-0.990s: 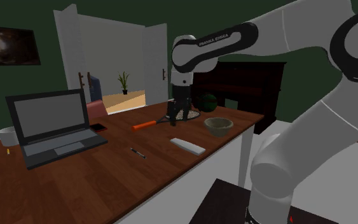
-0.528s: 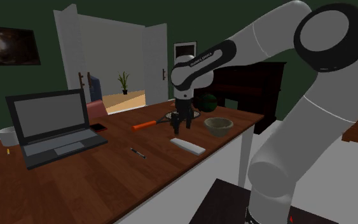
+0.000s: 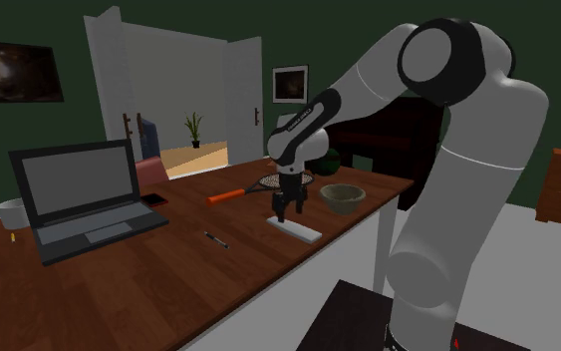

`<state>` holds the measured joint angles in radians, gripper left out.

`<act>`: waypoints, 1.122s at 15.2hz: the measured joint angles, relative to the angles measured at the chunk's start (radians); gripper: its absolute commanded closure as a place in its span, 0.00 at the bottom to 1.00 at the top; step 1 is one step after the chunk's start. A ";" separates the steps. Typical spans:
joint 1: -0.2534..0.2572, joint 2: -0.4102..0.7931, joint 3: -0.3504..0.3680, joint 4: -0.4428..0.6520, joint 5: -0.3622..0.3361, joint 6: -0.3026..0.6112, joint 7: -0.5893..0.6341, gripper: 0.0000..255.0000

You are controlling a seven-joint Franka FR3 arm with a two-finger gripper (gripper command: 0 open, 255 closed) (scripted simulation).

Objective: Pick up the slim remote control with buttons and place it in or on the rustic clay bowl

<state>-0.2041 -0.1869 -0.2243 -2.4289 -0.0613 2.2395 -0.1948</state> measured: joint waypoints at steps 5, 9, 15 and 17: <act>-0.002 0.052 -0.007 -0.028 0.006 0.078 -0.007 0.00; -0.002 0.072 -0.009 -0.040 0.011 0.111 -0.010 0.00; -0.002 0.074 -0.010 -0.041 0.011 0.114 -0.011 1.00; -0.002 0.073 -0.010 -0.041 0.011 0.114 -0.011 1.00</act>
<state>-0.2061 -0.1135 -0.2340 -2.4703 -0.0505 2.3537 -0.2059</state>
